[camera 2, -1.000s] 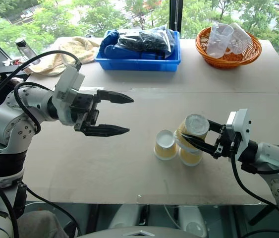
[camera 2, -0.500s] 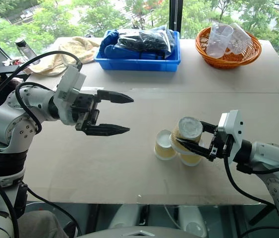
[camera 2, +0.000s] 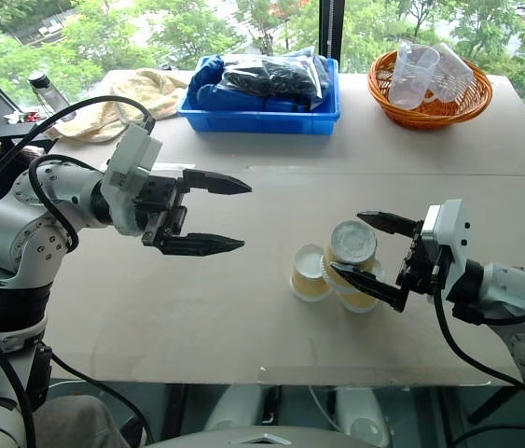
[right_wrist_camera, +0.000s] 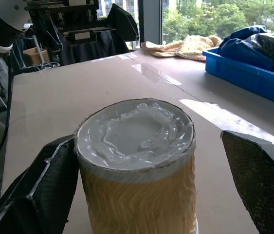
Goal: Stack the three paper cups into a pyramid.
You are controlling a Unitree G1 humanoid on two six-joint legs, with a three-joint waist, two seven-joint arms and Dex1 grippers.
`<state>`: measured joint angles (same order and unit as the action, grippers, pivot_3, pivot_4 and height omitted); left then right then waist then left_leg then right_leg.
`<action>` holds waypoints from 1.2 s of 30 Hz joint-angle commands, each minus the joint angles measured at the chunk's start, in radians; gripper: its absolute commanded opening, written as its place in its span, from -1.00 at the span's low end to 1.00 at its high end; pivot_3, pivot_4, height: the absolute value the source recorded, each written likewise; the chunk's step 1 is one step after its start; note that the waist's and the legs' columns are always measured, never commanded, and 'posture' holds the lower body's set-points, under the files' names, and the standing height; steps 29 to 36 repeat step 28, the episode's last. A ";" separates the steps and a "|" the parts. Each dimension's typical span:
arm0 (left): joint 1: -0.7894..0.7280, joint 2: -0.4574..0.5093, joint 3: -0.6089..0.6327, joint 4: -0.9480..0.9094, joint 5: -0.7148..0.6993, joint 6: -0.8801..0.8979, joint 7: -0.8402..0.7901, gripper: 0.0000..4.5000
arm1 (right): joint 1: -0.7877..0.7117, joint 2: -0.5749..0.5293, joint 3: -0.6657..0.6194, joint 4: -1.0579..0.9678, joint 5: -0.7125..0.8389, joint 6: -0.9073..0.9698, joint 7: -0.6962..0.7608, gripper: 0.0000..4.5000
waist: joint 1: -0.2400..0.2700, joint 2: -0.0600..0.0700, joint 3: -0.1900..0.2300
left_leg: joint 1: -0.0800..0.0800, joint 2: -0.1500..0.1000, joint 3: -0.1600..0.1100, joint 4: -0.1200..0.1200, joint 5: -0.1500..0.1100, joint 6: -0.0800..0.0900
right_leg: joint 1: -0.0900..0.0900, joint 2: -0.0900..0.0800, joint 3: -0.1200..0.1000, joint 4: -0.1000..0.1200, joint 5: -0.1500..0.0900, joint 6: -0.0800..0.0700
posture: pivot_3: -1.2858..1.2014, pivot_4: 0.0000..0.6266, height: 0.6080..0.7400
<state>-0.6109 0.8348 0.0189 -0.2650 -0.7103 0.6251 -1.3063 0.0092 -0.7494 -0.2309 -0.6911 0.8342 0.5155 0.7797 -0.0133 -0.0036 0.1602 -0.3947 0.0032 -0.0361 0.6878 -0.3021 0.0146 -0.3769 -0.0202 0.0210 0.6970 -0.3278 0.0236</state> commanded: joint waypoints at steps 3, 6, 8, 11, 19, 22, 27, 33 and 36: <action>0.003 -0.003 -0.012 -0.006 0.008 -0.029 -0.032 1.00 | 0.112 -0.035 -0.159 -0.101 0.102 0.009 0.009 0.97 | 0.002 0.000 0.000 | -0.001 0.000 0.000 0.000 0.000 0.000 | 0.000 0.000 -0.001 0.000 0.000 0.000 | 0.03 -0.52 1.00; 0.012 -0.008 -0.011 -0.011 -0.002 -0.028 -0.033 1.00 | 0.209 -0.044 -0.279 -0.103 0.159 0.011 0.040 0.97 | 0.003 -0.001 0.000 | -0.001 0.000 0.000 0.000 0.000 0.000 | 0.000 -0.001 -0.001 0.000 0.000 0.000 | 0.03 -0.52 1.00; 0.031 -0.008 -0.014 -0.015 0.001 -0.023 -0.027 1.00 | 0.331 -0.048 -0.383 -0.078 0.180 0.026 0.119 0.97 | 0.003 -0.001 0.000 | -0.001 0.000 0.000 0.000 0.000 0.000 | 0.000 0.000 0.000 0.000 0.000 0.000 | 0.03 -0.52 1.00; 0.110 -0.034 -0.021 -0.028 0.020 -0.027 0.031 1.00 | 0.485 -0.008 -0.400 0.066 0.043 -0.080 0.250 0.97 | 0.005 -0.001 -0.001 | 0.000 0.000 0.000 -0.001 0.000 0.000 | 0.000 0.000 -0.001 0.000 0.000 0.000 | 0.03 -0.52 1.00; 0.458 -0.210 -0.027 -0.107 0.194 -0.175 0.326 1.00 | 0.338 0.159 -0.202 0.493 -0.304 -0.463 0.250 0.97 | -0.011 -0.002 -0.002 | 0.012 0.001 0.004 -0.003 -0.002 0.004 | 0.007 0.001 0.006 0.001 0.000 0.000 | 0.03 -0.52 1.00; 0.579 -0.241 -0.024 -0.109 0.290 -0.270 0.409 1.00 | 0.285 0.186 -0.173 0.621 -0.359 -0.568 0.265 0.97 | -0.003 -0.001 -0.003 | 0.014 0.001 0.004 -0.005 -0.002 0.004 | 0.008 0.001 0.007 0.001 0.000 0.000 | 0.03 -0.52 1.00; 0.694 -0.259 -0.052 -0.037 0.440 -0.438 0.475 1.00 | 0.235 0.176 -0.146 0.700 -0.362 -0.625 0.305 0.97 | 0.008 0.000 -0.003 | 0.014 0.000 0.004 -0.004 -0.002 0.004 | 0.010 -0.001 0.006 -0.001 0.000 0.000 | 0.03 -0.52 1.00; 0.702 -0.260 -0.056 -0.027 0.449 -0.454 0.474 1.00 | 0.228 0.170 -0.143 0.706 -0.359 -0.627 0.312 0.97 | 0.008 0.000 -0.003 | 0.014 0.000 0.004 -0.004 -0.002 0.004 | 0.010 -0.001 0.006 -0.001 0.000 0.000 | 0.03 -0.52 1.00; 0.702 -0.260 -0.056 -0.027 0.449 -0.454 0.474 1.00 | 0.228 0.170 -0.143 0.706 -0.359 -0.627 0.312 0.97 | 0.008 0.000 -0.003 | 0.014 0.000 0.004 -0.004 -0.002 0.004 | 0.010 -0.001 0.006 -0.001 0.000 0.000 | 0.03 -0.52 1.00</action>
